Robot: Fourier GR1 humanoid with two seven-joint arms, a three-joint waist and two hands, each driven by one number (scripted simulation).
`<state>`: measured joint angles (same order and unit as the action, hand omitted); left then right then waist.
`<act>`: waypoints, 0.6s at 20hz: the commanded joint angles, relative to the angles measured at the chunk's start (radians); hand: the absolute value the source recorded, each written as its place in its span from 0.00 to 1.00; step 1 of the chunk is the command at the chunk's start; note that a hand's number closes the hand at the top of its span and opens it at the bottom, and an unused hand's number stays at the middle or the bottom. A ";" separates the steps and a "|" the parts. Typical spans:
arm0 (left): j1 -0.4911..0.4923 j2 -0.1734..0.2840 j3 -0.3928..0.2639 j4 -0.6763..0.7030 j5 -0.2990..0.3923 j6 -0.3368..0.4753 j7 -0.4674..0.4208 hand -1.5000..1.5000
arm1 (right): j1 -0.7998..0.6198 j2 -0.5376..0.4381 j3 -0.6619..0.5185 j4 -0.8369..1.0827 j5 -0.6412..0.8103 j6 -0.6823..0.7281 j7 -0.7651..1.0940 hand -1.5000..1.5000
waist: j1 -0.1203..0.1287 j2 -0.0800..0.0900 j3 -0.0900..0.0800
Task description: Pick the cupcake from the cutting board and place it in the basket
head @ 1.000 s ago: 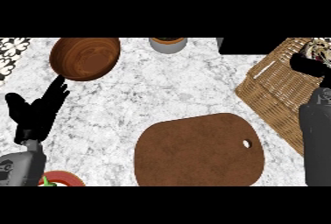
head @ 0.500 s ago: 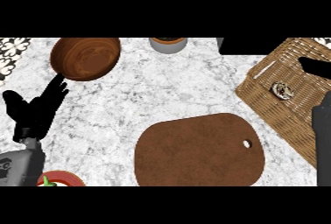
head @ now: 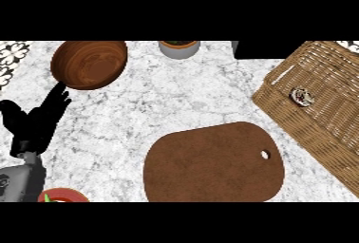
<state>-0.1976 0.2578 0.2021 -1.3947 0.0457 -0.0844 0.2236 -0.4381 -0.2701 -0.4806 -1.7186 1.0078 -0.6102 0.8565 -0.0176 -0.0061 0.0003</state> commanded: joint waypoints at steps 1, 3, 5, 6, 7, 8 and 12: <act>0.007 0.010 0.000 -0.027 0.003 -0.006 0.030 0.50 | 0.145 0.014 -0.077 -0.224 -0.133 0.022 0.033 0.00 | -0.010 -0.003 0.000; 0.037 0.021 0.027 -0.027 0.025 -0.023 -0.005 0.50 | 0.286 -0.022 -0.126 -0.316 -0.299 0.087 -0.031 0.00 | -0.020 -0.005 0.001; 0.013 0.011 0.021 0.010 -0.003 0.004 -0.020 0.50 | 0.390 0.041 -0.142 -0.429 -0.359 0.097 -0.026 0.00 | -0.020 -0.002 0.000; 0.082 0.002 0.020 -0.014 0.013 -0.021 -0.053 0.50 | 0.443 -0.008 -0.178 -0.477 -0.420 0.181 -0.013 0.00 | -0.028 -0.007 0.000; 0.047 -0.011 -0.007 -0.055 -0.010 0.014 0.020 0.50 | 0.486 0.003 -0.193 -0.465 -0.488 0.189 -0.051 0.00 | -0.018 -0.004 0.001; 0.035 -0.006 0.005 -0.029 -0.007 0.017 0.016 0.50 | 0.549 0.021 -0.204 -0.510 -0.555 0.209 -0.085 0.00 | -0.031 -0.006 0.001; 0.003 0.014 0.020 -0.023 0.009 0.004 0.039 0.50 | 0.699 0.020 -0.365 -0.560 -0.807 0.296 -0.164 0.00 | -0.025 -0.004 0.001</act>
